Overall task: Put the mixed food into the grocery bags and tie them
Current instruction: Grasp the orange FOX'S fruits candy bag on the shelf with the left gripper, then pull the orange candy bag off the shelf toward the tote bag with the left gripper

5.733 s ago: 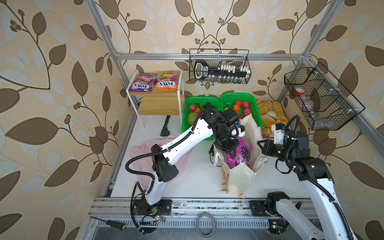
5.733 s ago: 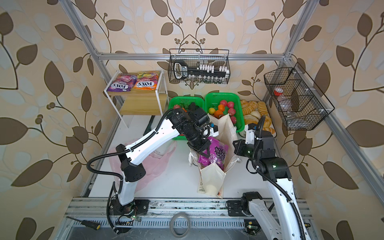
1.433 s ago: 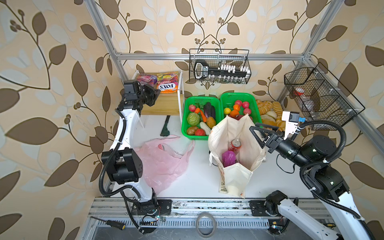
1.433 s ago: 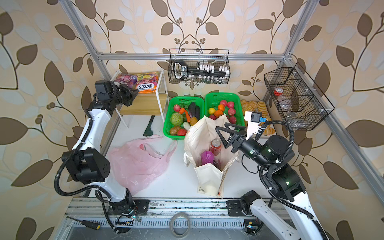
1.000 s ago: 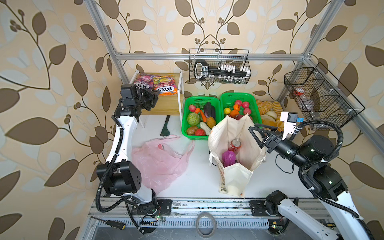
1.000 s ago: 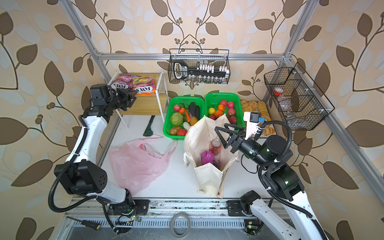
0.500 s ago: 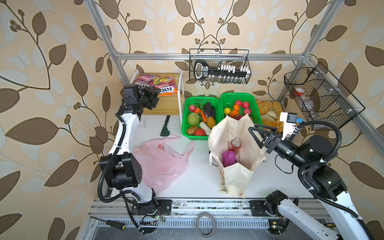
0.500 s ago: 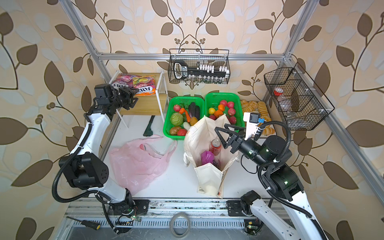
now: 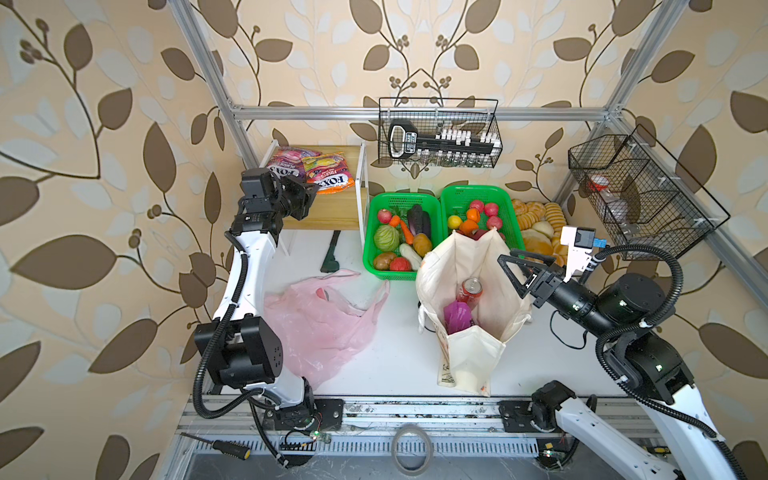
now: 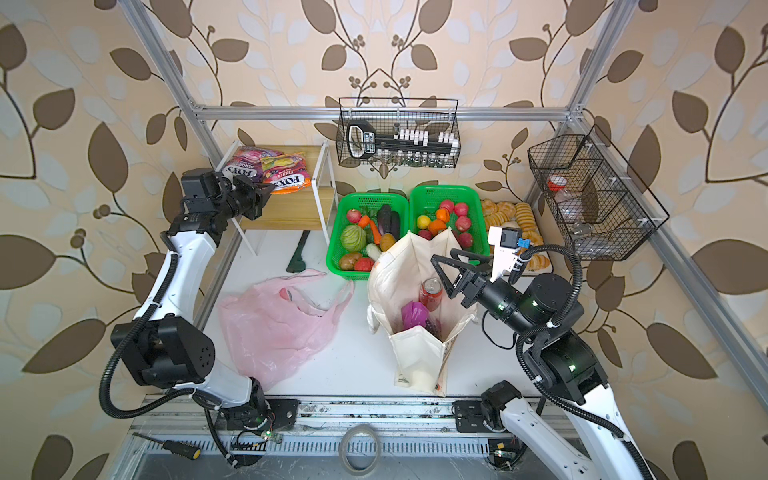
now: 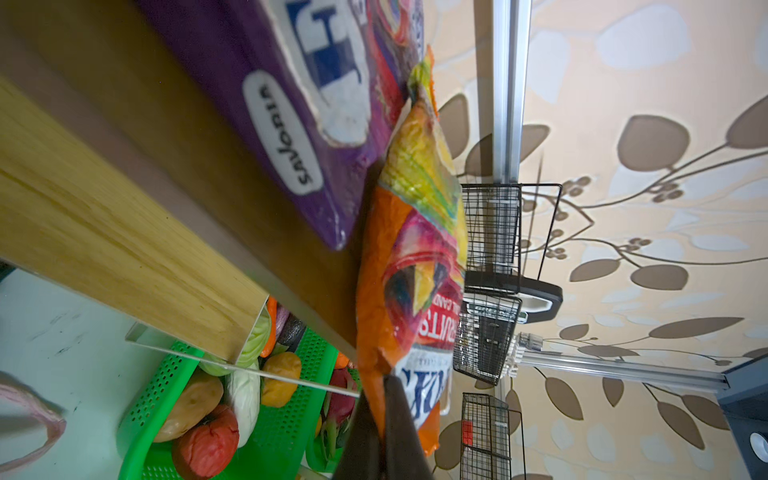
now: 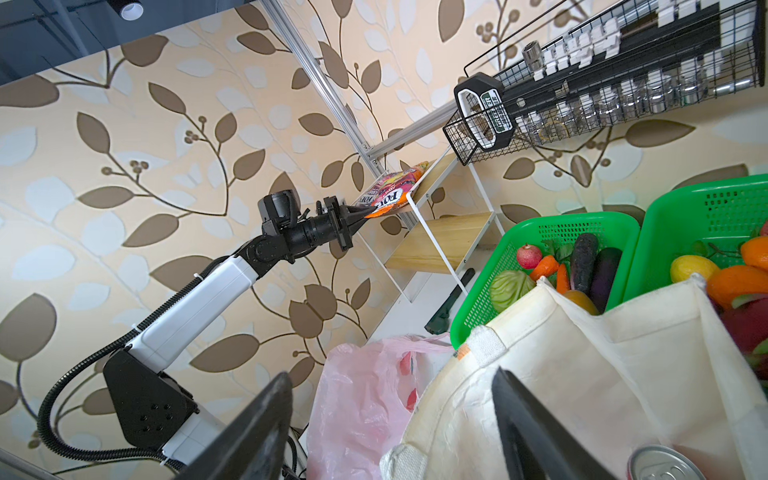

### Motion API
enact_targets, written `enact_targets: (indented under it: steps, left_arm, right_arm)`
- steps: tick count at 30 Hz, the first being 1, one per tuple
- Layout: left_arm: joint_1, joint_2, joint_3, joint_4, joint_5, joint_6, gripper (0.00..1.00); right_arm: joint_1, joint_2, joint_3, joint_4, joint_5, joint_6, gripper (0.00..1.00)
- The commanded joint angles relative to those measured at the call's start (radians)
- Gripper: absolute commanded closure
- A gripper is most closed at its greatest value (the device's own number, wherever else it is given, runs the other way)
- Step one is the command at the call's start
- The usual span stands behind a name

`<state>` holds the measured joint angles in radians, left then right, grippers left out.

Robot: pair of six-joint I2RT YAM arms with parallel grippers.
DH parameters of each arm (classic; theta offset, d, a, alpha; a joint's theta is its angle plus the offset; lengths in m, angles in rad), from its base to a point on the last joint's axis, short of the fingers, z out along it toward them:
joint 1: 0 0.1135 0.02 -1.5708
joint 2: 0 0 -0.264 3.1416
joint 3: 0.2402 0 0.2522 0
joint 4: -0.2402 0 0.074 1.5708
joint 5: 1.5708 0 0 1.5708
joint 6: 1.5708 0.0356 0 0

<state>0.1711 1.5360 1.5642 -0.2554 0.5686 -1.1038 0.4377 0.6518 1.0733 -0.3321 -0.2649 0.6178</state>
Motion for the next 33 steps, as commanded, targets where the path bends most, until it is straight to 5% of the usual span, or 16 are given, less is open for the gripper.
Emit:
enact_targets:
  steps: [1, 11, 16, 25, 33]
  left_arm:
    - [0.000, -0.058, -0.010, 0.026, 0.057, 0.031, 1.00]
    - [-0.016, -0.153, 0.072, 0.034, 0.180, 0.128, 1.00]
    - [-0.096, -0.170, 0.164, -0.025, 0.236, 0.208, 1.00]
    - [-0.360, -0.228, 0.210, -0.132, 0.207, 0.308, 1.00]
    - [-0.664, -0.250, 0.087, -0.093, 0.176, 0.287, 1.00]
  right_arm:
    - [0.004, -0.010, -0.011, 0.007, 0.014, 0.016, 0.24]
    - [0.004, -0.014, -0.006, 0.003, 0.034, 0.013, 0.24]
    - [0.004, -0.017, 0.035, -0.130, 0.195, -0.033, 0.24]
    - [0.003, -0.063, 0.054, -0.262, 0.365, -0.075, 0.23]
    - [-0.001, -0.029, 0.086, -0.433, 0.461, -0.087, 0.21]
